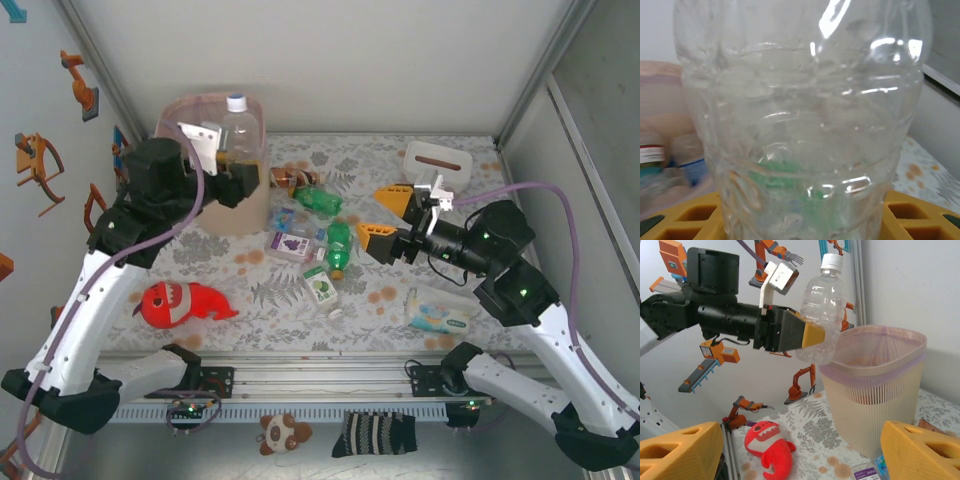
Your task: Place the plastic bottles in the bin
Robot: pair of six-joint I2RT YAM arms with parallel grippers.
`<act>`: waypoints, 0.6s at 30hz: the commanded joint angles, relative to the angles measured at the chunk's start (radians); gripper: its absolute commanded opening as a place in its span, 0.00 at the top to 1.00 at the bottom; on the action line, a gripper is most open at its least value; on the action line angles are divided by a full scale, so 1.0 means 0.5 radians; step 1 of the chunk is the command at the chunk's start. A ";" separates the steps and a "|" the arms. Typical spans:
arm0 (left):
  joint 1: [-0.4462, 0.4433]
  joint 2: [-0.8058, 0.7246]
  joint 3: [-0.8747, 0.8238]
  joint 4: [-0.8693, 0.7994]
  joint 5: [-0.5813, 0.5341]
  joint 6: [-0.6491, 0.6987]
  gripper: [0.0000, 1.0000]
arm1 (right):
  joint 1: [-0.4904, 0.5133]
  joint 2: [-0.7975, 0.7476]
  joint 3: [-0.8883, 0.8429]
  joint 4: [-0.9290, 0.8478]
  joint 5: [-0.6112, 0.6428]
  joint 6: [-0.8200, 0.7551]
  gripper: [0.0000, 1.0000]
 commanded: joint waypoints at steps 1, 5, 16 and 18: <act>0.160 0.089 0.124 -0.204 -0.044 0.069 0.58 | 0.014 -0.002 0.095 0.001 0.029 -0.016 0.19; 0.363 0.233 0.260 -0.280 -0.047 0.079 0.58 | 0.013 0.003 0.107 -0.031 0.035 -0.025 0.19; 0.698 0.532 0.212 0.156 0.082 -0.513 0.52 | 0.014 0.021 0.114 -0.041 0.047 -0.019 0.19; 0.707 0.556 0.114 0.398 0.002 -0.867 0.56 | 0.014 0.033 0.120 -0.039 0.043 -0.015 0.19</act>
